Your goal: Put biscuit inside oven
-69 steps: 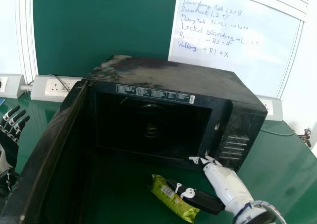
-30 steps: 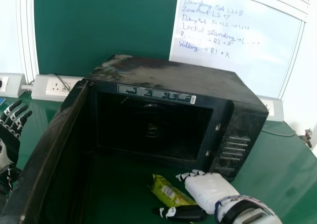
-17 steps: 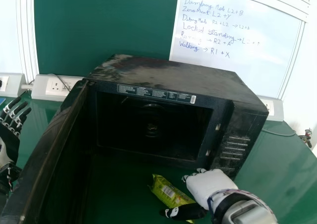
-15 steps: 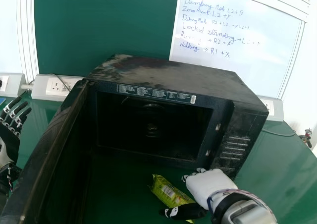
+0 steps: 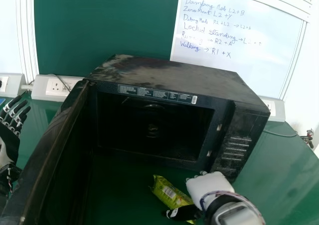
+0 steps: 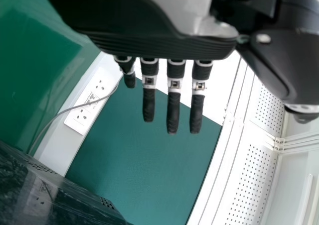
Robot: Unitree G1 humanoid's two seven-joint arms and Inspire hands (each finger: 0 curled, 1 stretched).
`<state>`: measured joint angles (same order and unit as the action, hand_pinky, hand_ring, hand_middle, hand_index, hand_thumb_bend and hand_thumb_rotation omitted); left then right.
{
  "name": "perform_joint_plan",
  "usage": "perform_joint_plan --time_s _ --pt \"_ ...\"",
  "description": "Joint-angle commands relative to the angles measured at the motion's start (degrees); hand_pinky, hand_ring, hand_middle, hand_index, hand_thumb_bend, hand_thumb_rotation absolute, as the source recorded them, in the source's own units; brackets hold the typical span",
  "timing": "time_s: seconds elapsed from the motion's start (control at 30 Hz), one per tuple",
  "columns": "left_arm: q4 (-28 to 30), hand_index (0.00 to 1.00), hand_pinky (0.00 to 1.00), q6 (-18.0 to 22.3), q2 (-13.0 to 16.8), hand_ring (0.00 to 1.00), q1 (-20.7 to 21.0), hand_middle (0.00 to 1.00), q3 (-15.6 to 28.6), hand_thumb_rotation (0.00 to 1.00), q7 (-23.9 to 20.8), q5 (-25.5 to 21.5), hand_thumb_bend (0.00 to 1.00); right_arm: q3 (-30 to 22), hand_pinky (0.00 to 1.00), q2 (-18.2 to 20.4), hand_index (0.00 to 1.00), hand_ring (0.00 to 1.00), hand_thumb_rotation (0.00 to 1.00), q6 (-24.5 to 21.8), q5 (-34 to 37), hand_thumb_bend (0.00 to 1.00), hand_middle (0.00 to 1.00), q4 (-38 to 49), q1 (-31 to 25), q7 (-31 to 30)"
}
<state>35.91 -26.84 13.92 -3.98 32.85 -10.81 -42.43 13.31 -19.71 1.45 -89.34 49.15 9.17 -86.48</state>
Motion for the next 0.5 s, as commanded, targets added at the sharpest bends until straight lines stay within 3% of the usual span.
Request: perform_joint_plan --time_s 0.0,0.2,0.3,0.47 --pt "0.8 0.7 0.9 -0.6 0.0 0.82 0.2 0.75 -0.2 0.71 -0.3 -1.0 0.2 1.1 0.86 0.8 0.92 0.92 0.42 1.6 -2.1 1.0 0.94 -0.8 -0.9 1.4" --pt "1.1 0.73 0.94 -0.8 0.0 0.85 0.1 0.78 -0.4 0.75 -1.1 -1.2 0.2 2.9 0.87 2.4 0.92 0.92 0.39 4.7 -5.8 0.92 0.93 -1.3 -3.3 3.2" --pt "0.9 0.71 0.94 -0.5 0.1 0.84 0.1 0.76 -0.4 0.76 -1.0 -1.4 0.19 3.4 0.89 3.2 0.91 0.92 0.36 5.7 -7.1 0.84 0.93 -1.9 -4.4 4.2" --pt "0.8 0.73 0.97 -0.5 0.3 0.87 -0.1 0.79 -0.4 0.76 -1.0 -1.5 0.2 3.1 0.9 4.0 0.91 0.93 0.32 6.0 -7.2 0.87 0.93 -3.0 -6.1 6.4"
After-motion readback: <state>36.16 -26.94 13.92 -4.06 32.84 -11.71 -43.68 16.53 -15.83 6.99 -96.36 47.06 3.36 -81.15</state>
